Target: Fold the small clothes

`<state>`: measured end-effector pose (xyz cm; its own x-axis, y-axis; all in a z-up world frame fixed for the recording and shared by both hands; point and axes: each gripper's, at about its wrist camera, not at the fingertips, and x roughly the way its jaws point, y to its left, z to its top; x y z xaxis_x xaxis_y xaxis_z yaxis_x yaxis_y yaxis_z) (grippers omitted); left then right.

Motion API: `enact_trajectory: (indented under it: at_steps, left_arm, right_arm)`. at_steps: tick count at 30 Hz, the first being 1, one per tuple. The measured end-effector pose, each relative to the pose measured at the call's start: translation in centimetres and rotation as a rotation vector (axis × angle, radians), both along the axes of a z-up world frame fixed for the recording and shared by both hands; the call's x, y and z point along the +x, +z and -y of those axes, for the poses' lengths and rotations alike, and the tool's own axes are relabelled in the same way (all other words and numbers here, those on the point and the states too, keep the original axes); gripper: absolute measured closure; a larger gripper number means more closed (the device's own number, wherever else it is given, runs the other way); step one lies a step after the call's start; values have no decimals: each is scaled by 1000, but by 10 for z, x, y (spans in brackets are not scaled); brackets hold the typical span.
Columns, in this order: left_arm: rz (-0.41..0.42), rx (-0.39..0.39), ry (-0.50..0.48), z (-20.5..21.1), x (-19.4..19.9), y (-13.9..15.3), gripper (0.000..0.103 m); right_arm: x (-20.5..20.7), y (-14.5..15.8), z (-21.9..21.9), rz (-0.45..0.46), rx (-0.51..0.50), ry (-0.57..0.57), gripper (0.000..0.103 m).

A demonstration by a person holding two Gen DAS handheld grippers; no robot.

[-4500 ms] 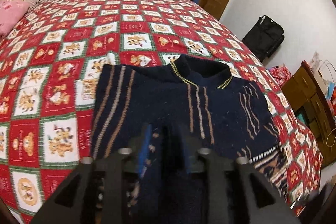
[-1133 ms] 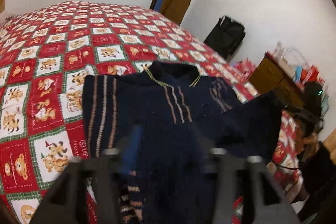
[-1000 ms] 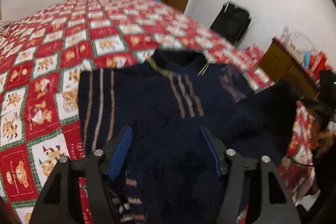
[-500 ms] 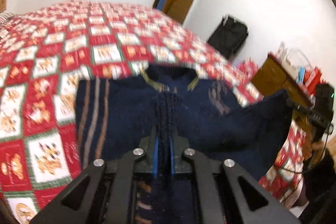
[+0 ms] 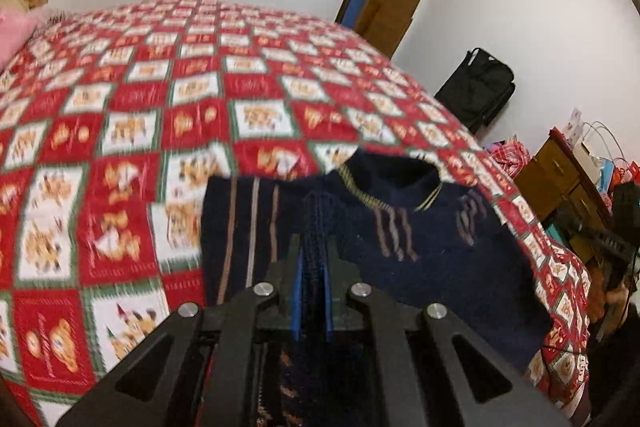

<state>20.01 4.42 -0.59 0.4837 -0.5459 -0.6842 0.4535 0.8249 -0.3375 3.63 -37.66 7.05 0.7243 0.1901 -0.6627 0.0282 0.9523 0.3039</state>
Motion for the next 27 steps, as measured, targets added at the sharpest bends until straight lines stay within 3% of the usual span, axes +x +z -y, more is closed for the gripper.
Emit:
enact_trajectory:
  at_steps: [3, 8, 10, 11, 12, 14, 18, 19, 20, 22, 24, 26, 27]
  left_arm:
    - [-18, 0, 11, -2, -1, -8, 95]
    - [-15, 7, 10, -6, -3, -10, 95]
    - [-12, 23, 4, -4, -3, -13, 95]
    - [-14, 33, 2, -3, -3, -15, 95]
    - [-16, 36, 1, -2, -2, -17, 94]
    - [-30, 40, -8, 0, 0, -22, 94]
    - [-38, 64, -37, 9, 2, -30, 94]
    - [-40, 65, -43, 10, 2, -31, 91]
    - [-46, 62, -49, 11, 2, -33, 88]
    - [-67, 43, -64, 12, 3, -35, 64]
    - [-84, 45, -72, 15, 4, -37, 48]
    - [-72, 78, -73, 21, 2, -39, 48]
    - [-67, 92, -73, 23, 1, -39, 59]
  right_arm:
    - [9, -37, -2, -131, 5, 2, 94]
    - [19, -61, 2, -162, -34, -32, 92]
    - [21, -63, 5, -153, -21, -42, 69]
    - [21, -63, 6, -141, -34, -54, 47]
    - [20, -60, 6, -111, -53, -63, 36]
    - [20, -58, 5, -94, -83, -74, 34]
    - [30, -65, 3, -136, -126, -57, 37]
    - [33, -69, 0, -148, -138, -32, 41]
    - [36, -74, -4, -170, -155, -7, 52]
    - [40, -82, -11, -206, -198, 12, 65]
    - [38, -83, -15, -200, -254, 15, 79]
    - [33, -76, -13, -181, -249, -2, 85]
    - [29, -72, -13, -165, -249, -11, 94]
